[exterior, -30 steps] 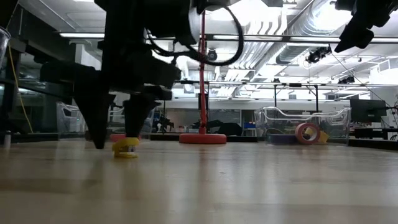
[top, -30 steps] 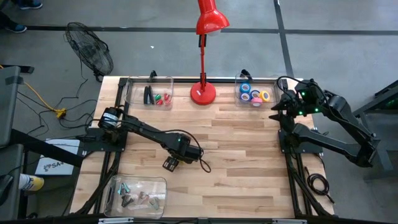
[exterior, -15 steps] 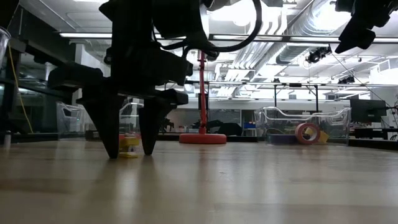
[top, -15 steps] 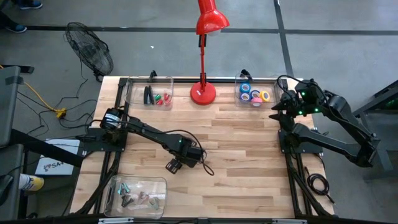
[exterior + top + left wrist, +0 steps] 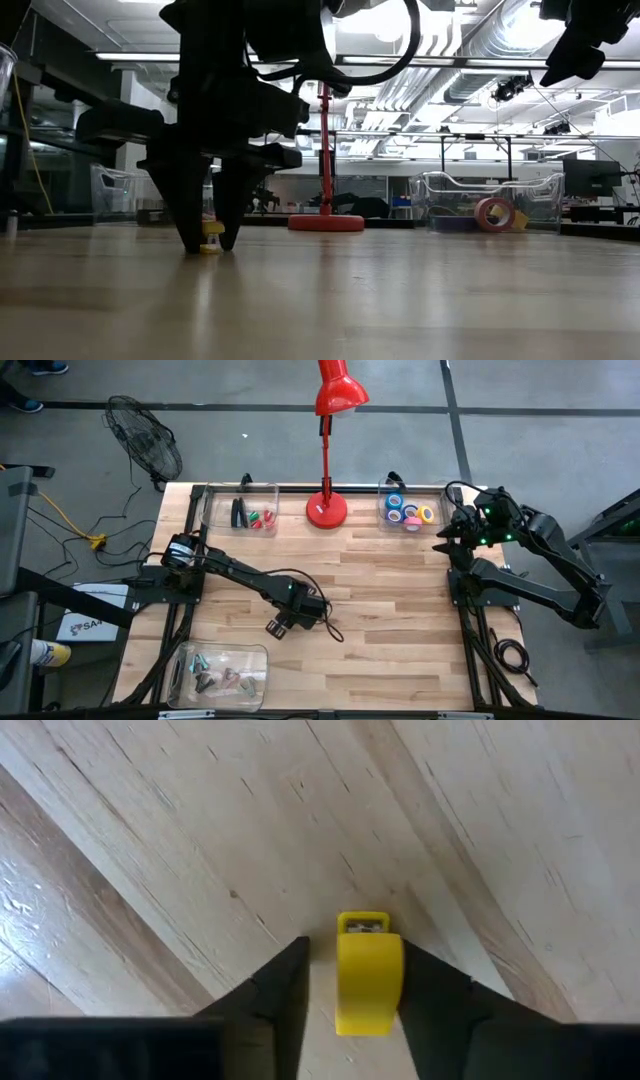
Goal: Pick and place Stapler, Stapler remover, tape
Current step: Put the yellow stapler into the top left transparent bin
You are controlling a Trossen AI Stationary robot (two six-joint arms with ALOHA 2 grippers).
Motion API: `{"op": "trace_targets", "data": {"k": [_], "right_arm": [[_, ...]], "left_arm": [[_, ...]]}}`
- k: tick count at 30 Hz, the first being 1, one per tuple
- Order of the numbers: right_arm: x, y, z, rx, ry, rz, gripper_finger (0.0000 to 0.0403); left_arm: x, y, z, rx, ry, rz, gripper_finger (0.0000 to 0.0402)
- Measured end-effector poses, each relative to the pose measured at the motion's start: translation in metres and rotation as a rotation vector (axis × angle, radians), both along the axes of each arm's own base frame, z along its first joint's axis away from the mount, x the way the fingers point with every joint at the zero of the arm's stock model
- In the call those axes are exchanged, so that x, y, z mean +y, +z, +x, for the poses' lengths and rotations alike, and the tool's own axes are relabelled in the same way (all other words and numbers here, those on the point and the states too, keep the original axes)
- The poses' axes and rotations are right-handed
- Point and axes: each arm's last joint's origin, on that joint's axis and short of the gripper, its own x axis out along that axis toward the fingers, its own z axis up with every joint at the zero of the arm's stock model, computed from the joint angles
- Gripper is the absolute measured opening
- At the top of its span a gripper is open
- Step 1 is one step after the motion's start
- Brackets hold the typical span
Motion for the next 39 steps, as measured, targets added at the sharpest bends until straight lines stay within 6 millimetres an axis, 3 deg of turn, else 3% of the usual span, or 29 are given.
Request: {"op": "trace_targets", "data": {"k": [6, 14, 23, 33, 39], "right_arm": [[0.0, 0.0, 0.0, 0.0, 0.0, 0.0, 0.0216], [0.0, 0.0, 0.0, 0.001, 0.001, -0.001, 0.0216], [0.0, 0.0, 0.0, 0.0, -0.004, 0.005, 0.0216], [0.0, 0.0, 0.0, 0.001, -0.008, 0.004, 0.0216], [0.0, 0.0, 0.0, -0.001, -0.023, 0.016, 0.0216]], "left_arm": [[-0.001, 0.004, 0.003, 0.012, 0.084, -0.025, 0.0067], [0.002, 0.029, 0.014, 0.039, 0.316, -0.113, 0.0067], [0.021, 0.072, 0.013, 0.05, 0.514, -0.091, 0.0067], [0.05, 0.139, -0.018, -0.142, 0.607, -0.034, 0.0067], [0.08, 0.171, -0.047, -0.264, 0.675, 0.05, 0.0067]]}}
